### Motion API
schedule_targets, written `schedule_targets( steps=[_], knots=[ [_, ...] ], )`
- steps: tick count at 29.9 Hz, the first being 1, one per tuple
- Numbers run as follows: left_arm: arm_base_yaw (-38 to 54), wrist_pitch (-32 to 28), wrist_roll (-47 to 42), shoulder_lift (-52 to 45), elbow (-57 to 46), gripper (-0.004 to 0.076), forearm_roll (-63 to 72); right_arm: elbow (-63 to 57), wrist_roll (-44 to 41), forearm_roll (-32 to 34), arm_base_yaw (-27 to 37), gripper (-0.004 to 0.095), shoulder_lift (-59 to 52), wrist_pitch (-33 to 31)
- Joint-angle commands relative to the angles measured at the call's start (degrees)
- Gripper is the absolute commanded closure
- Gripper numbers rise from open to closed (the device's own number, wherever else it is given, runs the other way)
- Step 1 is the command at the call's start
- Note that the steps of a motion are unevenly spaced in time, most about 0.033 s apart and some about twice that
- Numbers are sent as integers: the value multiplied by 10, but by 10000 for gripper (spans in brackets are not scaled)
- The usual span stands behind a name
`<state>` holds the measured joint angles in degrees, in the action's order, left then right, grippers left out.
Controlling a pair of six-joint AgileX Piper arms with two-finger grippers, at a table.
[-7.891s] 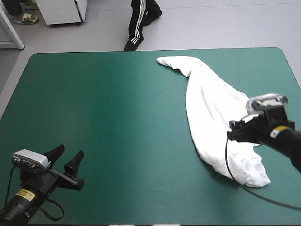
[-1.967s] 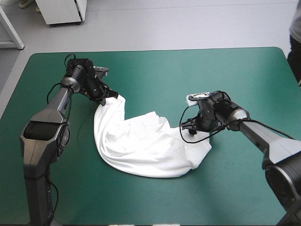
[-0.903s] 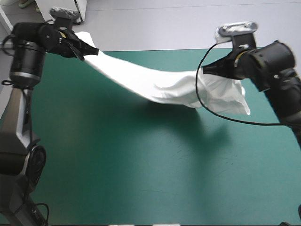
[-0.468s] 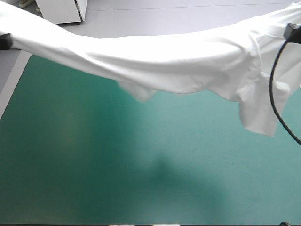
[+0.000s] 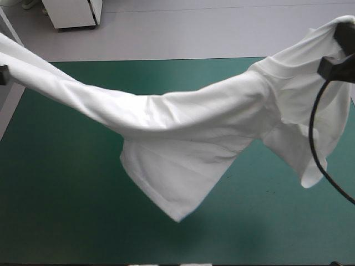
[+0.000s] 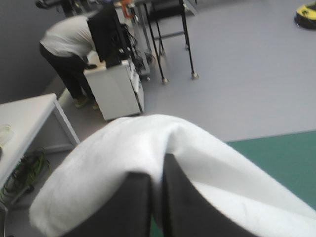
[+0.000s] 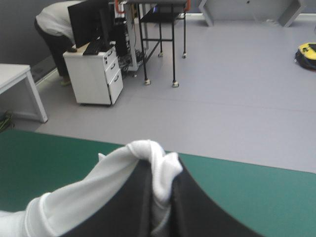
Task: Fold the cloth
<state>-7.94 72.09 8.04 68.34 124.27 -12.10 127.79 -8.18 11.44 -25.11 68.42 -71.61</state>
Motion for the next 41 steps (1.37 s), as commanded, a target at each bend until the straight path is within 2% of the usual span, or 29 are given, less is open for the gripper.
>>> schedule_targets(
  steps=[1, 4, 7, 11, 15, 17, 20, 28, 30, 31, 33, 35, 37, 39, 41],
  knots=[
    [-2, 17, -8, -2, -57, 733, 8, -49, 10, -3, 3, 927, -8, 18],
    [-2, 16, -9, -3, -126, 733, 8, -134, 3, 5, 3, 927, -10, 18],
    [-2, -12, -14, -3, -201, 733, 8, -225, -9, 25, 3, 927, -6, 39],
    [-2, -111, -38, -1, -302, 733, 8, -345, -44, 86, 3, 927, 14, 147],
    [-2, -253, -70, 43, -378, 733, 11, -395, -127, 214, 8, 927, 81, 285],
    [-2, -298, -80, 85, -382, 733, 15, -390, -156, 242, 23, 927, 120, 324],
    [-1, -357, -80, 163, -368, 733, 22, -370, -174, 242, 52, 927, 193, 369],
    [-1, -470, -84, 382, -292, 733, 31, -301, -177, 246, 87, 926, 365, 373],
    [-1, -487, -85, 426, -273, 728, 36, -287, -183, 236, 89, 901, 392, 373],
    [-1, -491, -87, 442, -265, 716, 38, -280, -184, 224, 93, 867, 401, 373],
    [-1, -494, -94, 473, -245, 629, 41, -262, -167, 185, 104, 712, 416, 368],
    [1, -497, -97, 490, -230, 496, 41, -251, -147, 144, 118, 485, 420, 366],
    [3, -498, -96, 496, -215, 314, 41, -241, -141, 118, 133, 238, 418, 352],
    [4, -490, -95, 495, -203, 185, 26, -228, -135, 116, 141, 81, 415, 317],
    [4, -452, -95, 489, -182, 141, 15, -219, -112, 120, 145, 17, 405, 275]
  ],
)
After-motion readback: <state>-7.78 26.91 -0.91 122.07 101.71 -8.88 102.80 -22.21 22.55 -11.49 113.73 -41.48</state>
